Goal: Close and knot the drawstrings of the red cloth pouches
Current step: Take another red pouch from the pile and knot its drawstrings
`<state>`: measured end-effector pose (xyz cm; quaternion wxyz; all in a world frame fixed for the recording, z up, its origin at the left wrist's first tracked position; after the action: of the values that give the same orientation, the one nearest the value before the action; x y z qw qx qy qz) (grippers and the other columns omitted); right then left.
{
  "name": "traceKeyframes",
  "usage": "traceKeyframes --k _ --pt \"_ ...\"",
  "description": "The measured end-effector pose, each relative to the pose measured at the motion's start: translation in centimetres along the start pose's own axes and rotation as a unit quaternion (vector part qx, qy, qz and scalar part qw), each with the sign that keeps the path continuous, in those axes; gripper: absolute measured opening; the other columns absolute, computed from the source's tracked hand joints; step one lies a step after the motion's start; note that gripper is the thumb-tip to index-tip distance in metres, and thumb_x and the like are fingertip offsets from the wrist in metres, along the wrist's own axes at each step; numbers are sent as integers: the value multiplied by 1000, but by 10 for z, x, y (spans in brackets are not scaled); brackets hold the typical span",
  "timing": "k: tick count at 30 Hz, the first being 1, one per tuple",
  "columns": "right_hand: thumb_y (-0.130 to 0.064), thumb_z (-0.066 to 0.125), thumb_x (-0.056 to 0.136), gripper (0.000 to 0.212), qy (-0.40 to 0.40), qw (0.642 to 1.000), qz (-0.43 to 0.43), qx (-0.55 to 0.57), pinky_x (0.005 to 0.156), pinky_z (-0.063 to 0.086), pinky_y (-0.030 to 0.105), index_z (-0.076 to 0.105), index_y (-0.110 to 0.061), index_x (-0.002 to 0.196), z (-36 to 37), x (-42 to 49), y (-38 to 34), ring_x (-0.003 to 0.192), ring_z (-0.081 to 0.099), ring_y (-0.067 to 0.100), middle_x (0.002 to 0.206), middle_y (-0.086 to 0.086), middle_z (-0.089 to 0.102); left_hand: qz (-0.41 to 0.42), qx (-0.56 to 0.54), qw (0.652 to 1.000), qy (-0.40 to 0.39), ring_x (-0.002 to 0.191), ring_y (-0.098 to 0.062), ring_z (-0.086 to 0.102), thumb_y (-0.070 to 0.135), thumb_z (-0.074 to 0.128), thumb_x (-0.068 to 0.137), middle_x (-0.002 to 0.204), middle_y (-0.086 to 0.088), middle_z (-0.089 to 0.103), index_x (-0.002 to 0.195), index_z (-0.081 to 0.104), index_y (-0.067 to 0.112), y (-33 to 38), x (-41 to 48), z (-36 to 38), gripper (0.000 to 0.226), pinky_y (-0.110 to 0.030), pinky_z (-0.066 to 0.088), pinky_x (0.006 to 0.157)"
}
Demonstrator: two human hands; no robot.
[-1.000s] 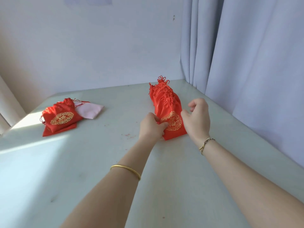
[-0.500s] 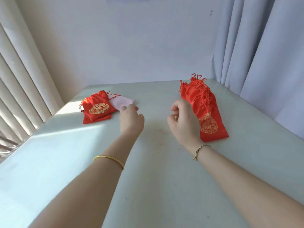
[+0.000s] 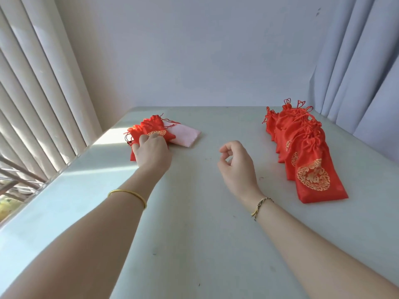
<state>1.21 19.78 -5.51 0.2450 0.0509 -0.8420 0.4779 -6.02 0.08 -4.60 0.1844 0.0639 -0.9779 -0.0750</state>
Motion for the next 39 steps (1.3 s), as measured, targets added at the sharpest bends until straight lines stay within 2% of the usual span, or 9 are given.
traceKeyframes --k 5,8,11,14,18,21,26,31,39 --pt "-2 50 83 16 34 998 36 42 69 42 30 49 -15 93 -9 3 2 71 53 21 81 -9 48 118 -64 991 1 105 -28 54 8 45 83 107 -3 65 98 71 20 32 -37 -39 32 -35 34 85" --pt "-8 50 82 10 38 995 87 29 72 45 32 49 -14 90 -17 7 8 80 57 26 82 0 56 194 -211 948 -140 92 -21 63 4 47 77 93 2 71 76 72 23 61 -82 -53 31 -32 48 81" --pt "-12 48 81 9 5 992 129 -6 76 52 44 51 -12 89 -28 6 15 84 61 32 91 9 61 165 -345 890 -247 76 -8 62 -5 45 78 89 0 70 65 63 17 69 -100 -57 31 -21 49 68" --pt "-9 47 83 14 -33 988 148 -40 77 53 43 51 -12 96 -33 0 20 90 62 32 103 11 58 101 -320 928 -162 74 -18 53 2 48 85 85 -3 59 87 66 15 53 -83 -49 22 -22 41 63" --pt "-5 47 84 29 -45 985 161 -41 72 52 39 51 -6 112 -34 0 24 89 63 33 107 13 55 38 -226 956 -182 111 -30 51 35 53 92 124 -13 47 124 53 5 55 -78 -15 44 -31 40 90" --pt "1 44 86 38 -95 981 171 -14 48 46 28 48 -5 123 -29 -2 22 60 57 21 105 9 51 25 -205 963 -173 116 -32 46 35 56 89 120 -16 47 113 58 6 62 -76 1 37 -36 40 95" --pt "2 42 86 48 -164 976 141 -24 35 38 16 45 -8 133 -32 1 14 49 51 15 132 7 50 73 -338 932 -108 94 -22 53 10 61 82 101 -6 55 86 63 16 69 -76 -17 7 -25 39 74" --pt "4 43 87 33 -203 976 75 -11 43 42 21 61 -5 113 -44 10 -11 53 55 14 70 1 58 142 -474 864 -96 52 2 48 4 56 88 89 3 58 82 53 19 68 -72 -64 16 -7 36 50" --pt "6 51 87 21 -151 987 4 57 48 44 14 63 -8 97 -72 21 -41 55 54 9 68 4 59 168 -421 887 -92 66 -13 57 6 56 88 85 2 61 94 50 26 53 -62 -91 21 -31 50 63"
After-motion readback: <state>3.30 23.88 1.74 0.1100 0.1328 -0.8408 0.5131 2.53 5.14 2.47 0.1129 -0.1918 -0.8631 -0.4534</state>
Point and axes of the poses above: each hand's wrist, its own x-axis towards the middle knuckle, its own z-axis out of the palm, y = z × x, the point moved 5 cm from there along x, towards the middle knuckle
